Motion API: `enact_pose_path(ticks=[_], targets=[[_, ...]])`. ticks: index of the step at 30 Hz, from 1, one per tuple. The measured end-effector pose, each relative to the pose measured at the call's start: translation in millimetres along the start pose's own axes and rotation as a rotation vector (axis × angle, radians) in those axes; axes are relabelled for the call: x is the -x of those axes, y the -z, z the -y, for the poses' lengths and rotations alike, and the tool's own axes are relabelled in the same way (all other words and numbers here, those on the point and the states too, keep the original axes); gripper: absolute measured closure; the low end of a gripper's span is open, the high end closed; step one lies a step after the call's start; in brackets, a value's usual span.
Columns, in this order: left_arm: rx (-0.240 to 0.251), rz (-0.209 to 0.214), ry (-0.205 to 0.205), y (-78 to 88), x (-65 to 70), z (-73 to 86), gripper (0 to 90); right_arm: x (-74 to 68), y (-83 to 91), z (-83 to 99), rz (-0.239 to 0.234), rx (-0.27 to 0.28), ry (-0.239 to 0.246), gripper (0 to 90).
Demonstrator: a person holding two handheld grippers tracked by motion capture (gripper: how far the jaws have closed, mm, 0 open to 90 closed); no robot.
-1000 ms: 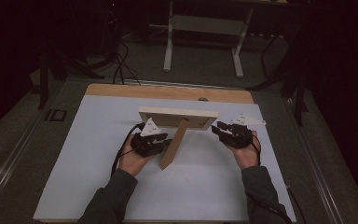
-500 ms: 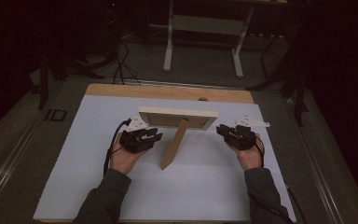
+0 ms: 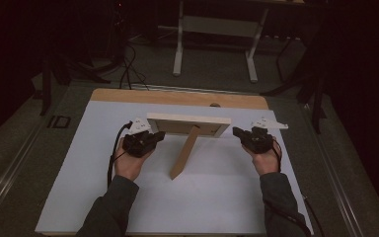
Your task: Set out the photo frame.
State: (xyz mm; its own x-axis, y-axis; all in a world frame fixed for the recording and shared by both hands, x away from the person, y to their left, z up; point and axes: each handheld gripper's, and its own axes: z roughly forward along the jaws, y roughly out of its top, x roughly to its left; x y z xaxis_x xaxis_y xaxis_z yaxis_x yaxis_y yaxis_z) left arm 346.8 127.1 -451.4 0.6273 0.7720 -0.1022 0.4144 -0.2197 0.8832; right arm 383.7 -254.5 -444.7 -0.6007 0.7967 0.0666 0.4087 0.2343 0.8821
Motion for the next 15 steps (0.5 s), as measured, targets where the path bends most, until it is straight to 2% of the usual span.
enact_pose_path(ticks=[5, 8, 15], targets=[[0.007, -0.014, 0.011, -1.8, -1.0, -5.7, 90.0, -2.6, -2.1, -8.7, -0.008, 0.016, 0.0, 89.7], [0.016, -0.022, 0.032, -2.8, -1.6, -9.3, 90.0, -5.0, -3.9, -14.0, -0.009, 0.022, 0.003, 89.6], [0.016, -0.053, 0.024, -7.4, -0.8, -16.1, 90.0, -4.3, -5.9, -20.6, -0.008, 0.028, -0.007, 89.6]])
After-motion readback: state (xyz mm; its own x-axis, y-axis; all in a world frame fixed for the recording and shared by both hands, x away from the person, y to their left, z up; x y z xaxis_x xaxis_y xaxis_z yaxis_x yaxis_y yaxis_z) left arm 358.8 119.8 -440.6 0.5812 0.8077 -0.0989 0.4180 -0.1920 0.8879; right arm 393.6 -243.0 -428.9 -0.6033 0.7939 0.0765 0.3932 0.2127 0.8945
